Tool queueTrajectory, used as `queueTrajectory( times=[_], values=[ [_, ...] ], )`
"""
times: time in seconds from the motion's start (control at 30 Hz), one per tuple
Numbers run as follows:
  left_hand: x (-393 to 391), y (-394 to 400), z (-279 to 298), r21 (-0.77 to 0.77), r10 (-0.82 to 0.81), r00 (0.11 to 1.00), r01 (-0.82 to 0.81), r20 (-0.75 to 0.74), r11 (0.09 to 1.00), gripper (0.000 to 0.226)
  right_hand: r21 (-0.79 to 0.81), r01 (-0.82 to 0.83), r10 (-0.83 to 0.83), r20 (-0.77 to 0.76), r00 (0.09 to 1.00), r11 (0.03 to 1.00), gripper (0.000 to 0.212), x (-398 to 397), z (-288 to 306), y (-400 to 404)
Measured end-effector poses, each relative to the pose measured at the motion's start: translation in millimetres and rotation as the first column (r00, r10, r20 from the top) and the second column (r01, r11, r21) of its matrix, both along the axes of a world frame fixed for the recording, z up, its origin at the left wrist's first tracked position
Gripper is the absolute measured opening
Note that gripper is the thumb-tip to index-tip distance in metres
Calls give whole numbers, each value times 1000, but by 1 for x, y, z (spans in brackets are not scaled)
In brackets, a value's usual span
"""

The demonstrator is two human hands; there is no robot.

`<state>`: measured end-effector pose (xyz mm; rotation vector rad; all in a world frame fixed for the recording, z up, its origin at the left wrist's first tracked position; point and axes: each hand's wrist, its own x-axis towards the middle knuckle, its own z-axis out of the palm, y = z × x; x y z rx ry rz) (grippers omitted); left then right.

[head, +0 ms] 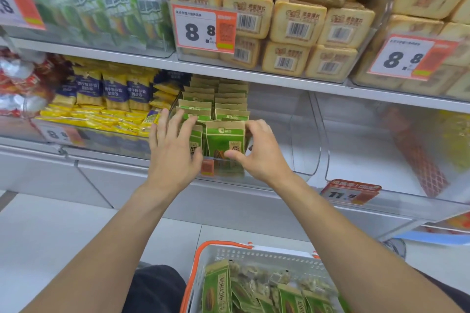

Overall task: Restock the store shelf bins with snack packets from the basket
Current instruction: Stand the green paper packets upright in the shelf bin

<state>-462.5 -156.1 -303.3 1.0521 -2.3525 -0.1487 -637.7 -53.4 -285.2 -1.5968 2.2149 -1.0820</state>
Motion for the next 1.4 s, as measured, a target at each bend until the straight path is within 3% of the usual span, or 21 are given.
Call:
queueTrajectory(
  times=[0.17, 0.27, 0.33, 0.47, 0.63, 0.73, 0.9, 1.07, 1.2, 1.3, 1.4],
  values=[
    [-2, 0, -1, -10, 5, 1000, -5, -11, 1000, 68, -74, 155, -147, 110, 983, 985, 74, -1, 15, 7],
    [-4, 1, -1, -5, 16, 999, -16, -30, 1000, 67, 141, 157, -185, 215, 959, 977, 88, 0, 21, 7],
    [-6, 1, -1, 5, 19, 999, -19, -43, 1000, 67, 244, 95, -166, 290, 943, 965, 76, 1, 19, 3],
    [-5, -2, -1, 37, 3, 997, 0, -78, 999, 65, 196, 42, -112, 359, 927, 980, 43, 13, 18, -4],
    [-5, -2, 3, 89, -17, 984, 33, -178, 995, 66, 202, -13, -88, 483, 871, 979, 62, 22, 18, -13],
    [-5, -2, 4, 21, -55, 975, 61, -216, 998, 59, 159, 34, -98, 411, 907, 987, 51, 24, 20, -12],
    [-6, -5, -2, 21, -101, 976, 107, -194, 994, 43, 241, 97, -150, 214, 965, 966, 60, 37, 11, -15],
    [-10, -6, -4, 29, -73, 978, 80, -194, 996, 40, 316, 89, -157, 195, 968, 945, 81, 47, 14, -14],
    [-12, -5, -6, -26, -61, 986, 58, -158, 998, 39, 375, 23, -102, 190, 976, 927, 85, 36, 17, -10],
    [-11, -4, -8, -37, -45, 989, 40, -144, 999, 40, 216, 24, -71, 212, 975, 976, 92, 33, 15, 2],
    [-11, 1, -2, -77, -65, 966, 47, -252, 996, 37, -40, 59, -52, 175, 983, 997, 79, 36, 13, 25]
  ],
)
